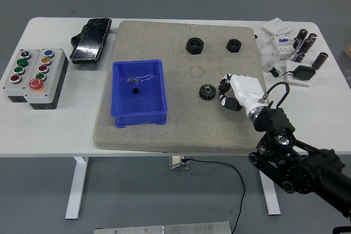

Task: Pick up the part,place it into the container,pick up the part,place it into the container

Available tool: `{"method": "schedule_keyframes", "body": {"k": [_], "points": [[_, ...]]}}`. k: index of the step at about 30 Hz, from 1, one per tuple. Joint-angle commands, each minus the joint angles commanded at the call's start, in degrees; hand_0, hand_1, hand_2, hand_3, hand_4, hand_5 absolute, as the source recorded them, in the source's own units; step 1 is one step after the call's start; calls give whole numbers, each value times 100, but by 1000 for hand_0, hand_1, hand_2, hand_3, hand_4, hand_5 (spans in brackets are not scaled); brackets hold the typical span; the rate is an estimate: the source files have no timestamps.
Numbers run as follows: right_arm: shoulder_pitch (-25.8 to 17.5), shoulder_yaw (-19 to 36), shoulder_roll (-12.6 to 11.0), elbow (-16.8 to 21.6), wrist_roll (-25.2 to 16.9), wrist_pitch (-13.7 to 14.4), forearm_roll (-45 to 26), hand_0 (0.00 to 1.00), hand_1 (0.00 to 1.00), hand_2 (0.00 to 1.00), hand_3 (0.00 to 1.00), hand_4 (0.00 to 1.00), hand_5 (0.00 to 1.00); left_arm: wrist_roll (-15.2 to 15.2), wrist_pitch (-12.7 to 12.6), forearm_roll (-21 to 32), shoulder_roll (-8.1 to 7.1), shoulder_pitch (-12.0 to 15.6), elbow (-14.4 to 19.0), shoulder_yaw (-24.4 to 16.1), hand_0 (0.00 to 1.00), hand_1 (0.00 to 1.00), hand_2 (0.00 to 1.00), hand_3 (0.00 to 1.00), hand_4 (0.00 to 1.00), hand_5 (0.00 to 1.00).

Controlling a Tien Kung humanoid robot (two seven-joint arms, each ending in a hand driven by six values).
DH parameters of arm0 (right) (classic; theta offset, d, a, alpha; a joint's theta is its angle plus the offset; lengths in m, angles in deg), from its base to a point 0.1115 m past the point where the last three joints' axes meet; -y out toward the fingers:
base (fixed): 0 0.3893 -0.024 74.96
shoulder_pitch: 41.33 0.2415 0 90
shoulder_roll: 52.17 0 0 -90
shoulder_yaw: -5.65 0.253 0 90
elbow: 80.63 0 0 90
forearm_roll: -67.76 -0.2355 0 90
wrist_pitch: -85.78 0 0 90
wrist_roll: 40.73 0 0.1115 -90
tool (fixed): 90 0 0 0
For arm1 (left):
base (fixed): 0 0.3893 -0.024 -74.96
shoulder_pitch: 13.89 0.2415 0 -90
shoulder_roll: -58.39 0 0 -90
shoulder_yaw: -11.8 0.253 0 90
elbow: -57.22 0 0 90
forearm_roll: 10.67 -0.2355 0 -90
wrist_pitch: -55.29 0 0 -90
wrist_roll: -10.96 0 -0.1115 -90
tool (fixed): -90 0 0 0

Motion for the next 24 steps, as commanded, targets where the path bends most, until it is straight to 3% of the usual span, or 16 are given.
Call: {"method": "schedule_keyframes", "body": {"k": [6,12,13,18,19,24], "points": [[312,-303,98,339,140,-68,235,252,529,531,447,407,252,5,13,7,7,15,0,5,659,624,587,629,720,379],[732,-929,332,389,147,-129,177,252,527,530,447,406,256,6,18,7,11,9,0,10,659,625,587,629,720,380],[791,-1031,375,376,146,-143,161,278,538,574,547,458,312,4,18,10,12,6,0,14,659,624,587,629,721,381],[1061,-1563,605,215,187,-59,181,278,538,574,547,458,312,10,19,11,12,0,0,20,659,624,587,629,721,381],[1100,-1640,649,160,211,-25,195,427,685,703,671,614,428,13,20,8,10,1,0,19,659,624,587,629,721,382],[1169,-1797,780,-32,309,127,226,427,685,703,671,614,428,19,22,-6,15,2,0,11,659,624,587,629,721,382]]}}
